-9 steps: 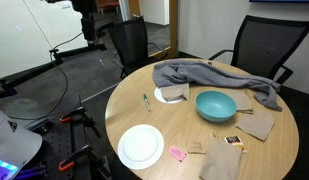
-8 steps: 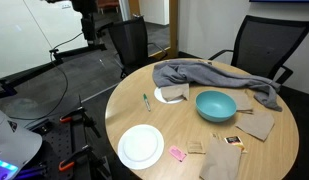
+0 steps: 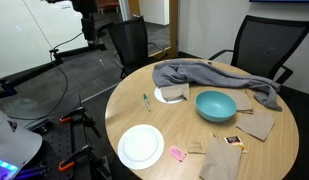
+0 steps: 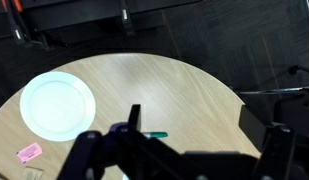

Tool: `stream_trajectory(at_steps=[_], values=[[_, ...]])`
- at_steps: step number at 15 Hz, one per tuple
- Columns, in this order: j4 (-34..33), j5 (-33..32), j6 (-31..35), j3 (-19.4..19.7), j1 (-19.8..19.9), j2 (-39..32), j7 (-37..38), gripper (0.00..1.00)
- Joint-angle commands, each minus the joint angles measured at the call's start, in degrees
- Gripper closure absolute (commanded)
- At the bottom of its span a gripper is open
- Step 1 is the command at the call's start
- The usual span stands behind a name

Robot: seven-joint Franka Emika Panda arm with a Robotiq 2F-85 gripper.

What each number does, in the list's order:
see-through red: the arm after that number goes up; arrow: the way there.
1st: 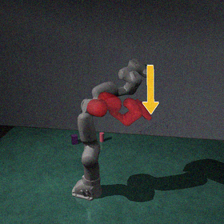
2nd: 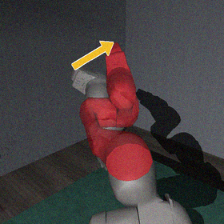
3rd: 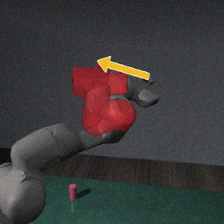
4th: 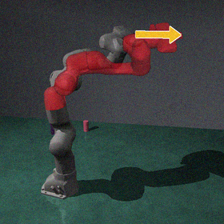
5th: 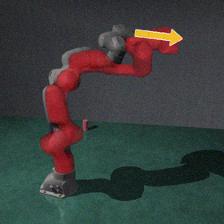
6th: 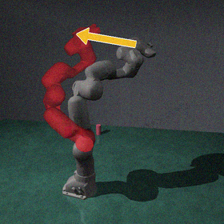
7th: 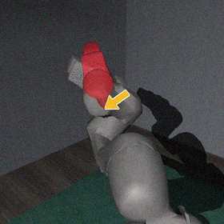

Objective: Move the bowl closer to the marker

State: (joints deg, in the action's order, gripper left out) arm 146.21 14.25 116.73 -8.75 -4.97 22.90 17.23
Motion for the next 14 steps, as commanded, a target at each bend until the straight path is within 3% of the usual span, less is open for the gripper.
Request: stream_trajectory(at_steps=[1,7,14], values=[[-0.04,-2.73,2.31,-0.12,0.44,0.02,-0.67,0.00],[-1.60,-10.82,6.81,1.32,2.40,-1.48,-2.67,0.00],[-5.25,-20.24,8.46,6.24,4.05,-4.29,-18.70,0.00]])
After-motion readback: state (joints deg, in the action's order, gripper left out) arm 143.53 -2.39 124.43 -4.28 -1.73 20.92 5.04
